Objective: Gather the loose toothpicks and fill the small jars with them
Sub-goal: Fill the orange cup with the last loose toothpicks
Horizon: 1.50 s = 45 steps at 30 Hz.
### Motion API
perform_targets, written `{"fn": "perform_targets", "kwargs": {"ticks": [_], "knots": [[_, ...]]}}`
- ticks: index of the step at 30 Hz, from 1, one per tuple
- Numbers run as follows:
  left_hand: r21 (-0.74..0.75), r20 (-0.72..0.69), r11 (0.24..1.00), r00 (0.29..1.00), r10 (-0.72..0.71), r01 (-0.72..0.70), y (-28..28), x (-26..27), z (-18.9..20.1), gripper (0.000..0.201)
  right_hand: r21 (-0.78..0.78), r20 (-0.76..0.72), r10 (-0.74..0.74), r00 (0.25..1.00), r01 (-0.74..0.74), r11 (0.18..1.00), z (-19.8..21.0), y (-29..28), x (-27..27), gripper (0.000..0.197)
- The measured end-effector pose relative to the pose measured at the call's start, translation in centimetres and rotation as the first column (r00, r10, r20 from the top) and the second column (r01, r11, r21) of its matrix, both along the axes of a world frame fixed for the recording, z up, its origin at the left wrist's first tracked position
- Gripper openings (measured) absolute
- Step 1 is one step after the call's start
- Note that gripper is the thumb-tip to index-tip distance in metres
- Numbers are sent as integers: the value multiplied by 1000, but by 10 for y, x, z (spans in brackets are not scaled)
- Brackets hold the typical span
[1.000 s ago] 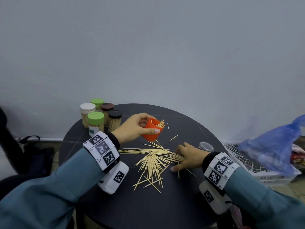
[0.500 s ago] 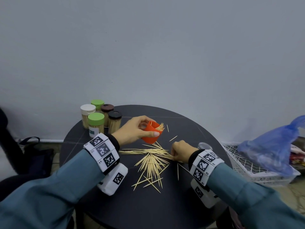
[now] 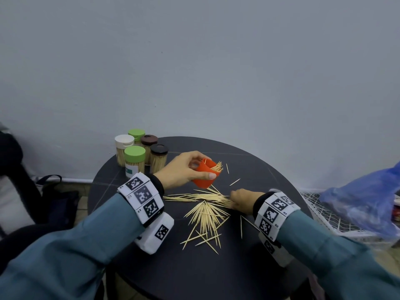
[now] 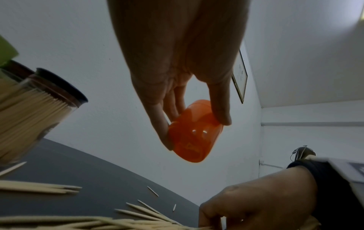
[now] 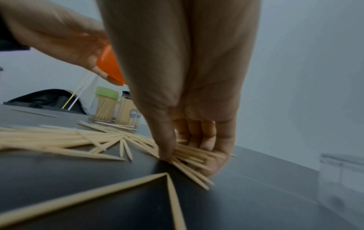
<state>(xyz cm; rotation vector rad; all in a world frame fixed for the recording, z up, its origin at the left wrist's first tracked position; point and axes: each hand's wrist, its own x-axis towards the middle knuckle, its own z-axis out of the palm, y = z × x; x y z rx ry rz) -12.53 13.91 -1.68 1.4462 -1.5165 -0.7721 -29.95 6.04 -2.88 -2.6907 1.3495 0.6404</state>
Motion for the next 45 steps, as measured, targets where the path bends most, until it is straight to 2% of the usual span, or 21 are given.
{"fn": "perform_targets", "kwargs": {"ticks": [6,8,11,14,19,21,22,23,25,27,29,30,32,37,40,45], "knots": [[2,-6,1000,1000,11,-11,0,2,1,53,20,118,-26,993,24,1000,2,-4,-1,43],[3,-6,1000,1000,11,-11,1,4,0,53,21,196,-24,980,21,1000,3,-11,-4,34],[-3,-23,1000,1000,9,-9,1,6,-1,51,46,349,2,937,-19,999,8,-20,-8,8],[-5,-26,1000,1000,8,-8,1,8,-1,51,72,402,37,915,-71,995,17,-22,-9,17],[-9,-29,1000,999,13,-13,0,9,-2,52,117,480,37,876,-106,987,28,-27,-7,18],[-8,-33,1000,999,22,-22,0,9,-4,52,106,590,32,806,-116,988,35,-28,-5,16],[-6,-39,1000,999,26,-26,-1,9,-4,52,95,665,26,746,-119,988,38,-28,-3,14],[-4,-45,1000,999,30,-30,-1,10,-5,52,106,751,-1,660,-119,987,42,-29,-1,13],[1,-51,999,998,41,-41,-2,10,-6,51,186,896,-107,430,-146,972,51,-26,6,13],[4,-52,999,997,53,-53,-3,10,-6,51,200,960,-152,234,-199,959,60,-21,13,14],[3,-54,998,997,61,-61,-3,10,-6,51,175,983,-152,107,-252,952,65,-13,22,15],[0,-62,998,996,65,-65,-4,10,-6,51,171,985,-158,67,-271,947,65,-10,26,15],[-8,-83,997,994,73,-74,-4,10,-5,50,182,983,-177,43,-281,943,60,-4,33,15],[-22,-138,997,988,74,-77,-4,11,-4,47,248,968,-242,60,-310,918,32,5,40,24],[-21,-120,997,990,71,-73,-3,11,-5,49,263,961,-275,10,-326,908,25,8,39,26],[-9,-87,997,994,72,-73,-2,9,-3,51,246,965,-259,-29,-232,941,26,6,37,23]]}}
